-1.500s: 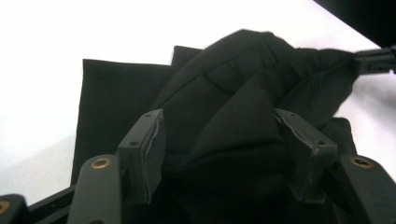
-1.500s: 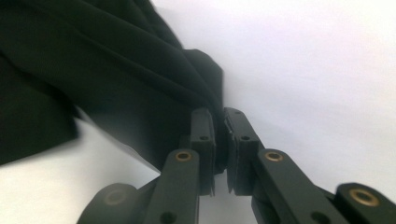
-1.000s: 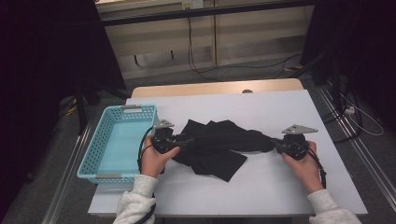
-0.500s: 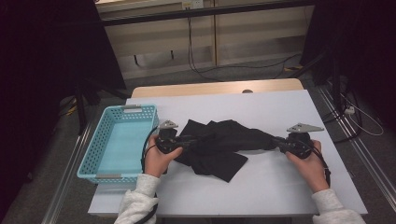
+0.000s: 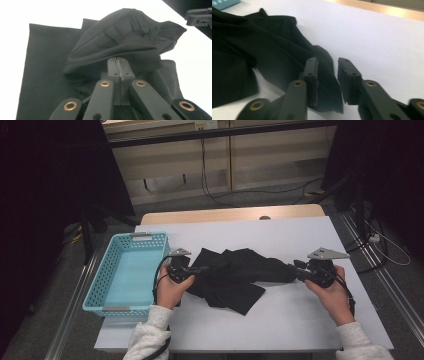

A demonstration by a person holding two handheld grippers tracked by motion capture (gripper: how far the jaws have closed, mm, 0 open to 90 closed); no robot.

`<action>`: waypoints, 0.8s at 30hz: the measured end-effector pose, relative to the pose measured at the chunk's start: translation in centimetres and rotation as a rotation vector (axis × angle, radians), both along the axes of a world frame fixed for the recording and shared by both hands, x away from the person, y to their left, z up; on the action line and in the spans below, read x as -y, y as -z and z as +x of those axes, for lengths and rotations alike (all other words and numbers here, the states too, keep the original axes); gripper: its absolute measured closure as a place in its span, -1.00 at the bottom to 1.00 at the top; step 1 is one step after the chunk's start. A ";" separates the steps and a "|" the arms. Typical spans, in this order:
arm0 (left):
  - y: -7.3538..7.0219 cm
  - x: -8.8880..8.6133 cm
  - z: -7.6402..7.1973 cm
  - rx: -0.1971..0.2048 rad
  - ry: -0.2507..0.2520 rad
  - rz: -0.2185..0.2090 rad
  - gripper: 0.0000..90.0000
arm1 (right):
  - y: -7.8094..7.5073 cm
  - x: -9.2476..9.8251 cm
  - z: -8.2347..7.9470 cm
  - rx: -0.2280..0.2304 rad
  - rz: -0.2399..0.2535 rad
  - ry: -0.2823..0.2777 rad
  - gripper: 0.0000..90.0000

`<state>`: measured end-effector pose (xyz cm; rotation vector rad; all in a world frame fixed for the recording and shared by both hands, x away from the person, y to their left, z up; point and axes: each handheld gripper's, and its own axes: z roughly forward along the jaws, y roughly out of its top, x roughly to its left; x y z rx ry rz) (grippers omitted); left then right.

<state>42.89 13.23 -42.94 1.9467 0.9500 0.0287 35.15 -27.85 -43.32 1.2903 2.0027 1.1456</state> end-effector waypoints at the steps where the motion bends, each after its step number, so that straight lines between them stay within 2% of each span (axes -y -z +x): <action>1: -0.1 -0.1 0.0 -0.007 -0.005 -0.009 1.00 | 0.1 -0.2 0.1 -0.012 -0.005 -0.014 0.63; 6: -0.3 -0.2 0.0 -0.010 0.007 -0.022 1.00 | 1.0 -0.7 0.5 -0.032 -0.056 -0.029 0.76; 9: -0.6 0.1 -0.2 0.006 0.016 -0.040 1.00 | 1.5 -0.8 0.5 -0.066 -0.078 -0.043 0.77; 11: -0.9 0.3 -0.4 0.013 0.031 -0.040 0.79 | 1.7 -0.9 0.5 -0.083 -0.067 -0.062 0.76; 14: -1.2 0.6 -0.6 0.035 0.051 -0.049 0.55 | 1.7 -0.9 0.4 -0.071 -0.073 -0.058 0.67; 17: -1.4 0.8 -0.8 0.031 0.058 -0.059 0.32 | 1.8 -0.9 0.4 -0.066 -0.082 -0.043 0.56; 19: -1.5 1.1 -1.0 0.032 0.062 -0.038 0.23 | 1.8 -0.6 0.3 -0.066 -0.076 -0.025 0.53; 21: -1.4 1.6 -1.1 0.035 0.069 -0.036 0.10 | 1.7 -0.3 0.3 -0.061 -0.071 -0.016 0.52; 24: -1.2 2.2 -1.2 0.040 0.081 -0.010 0.05 | 1.5 0.2 0.2 -0.057 -0.050 0.007 0.53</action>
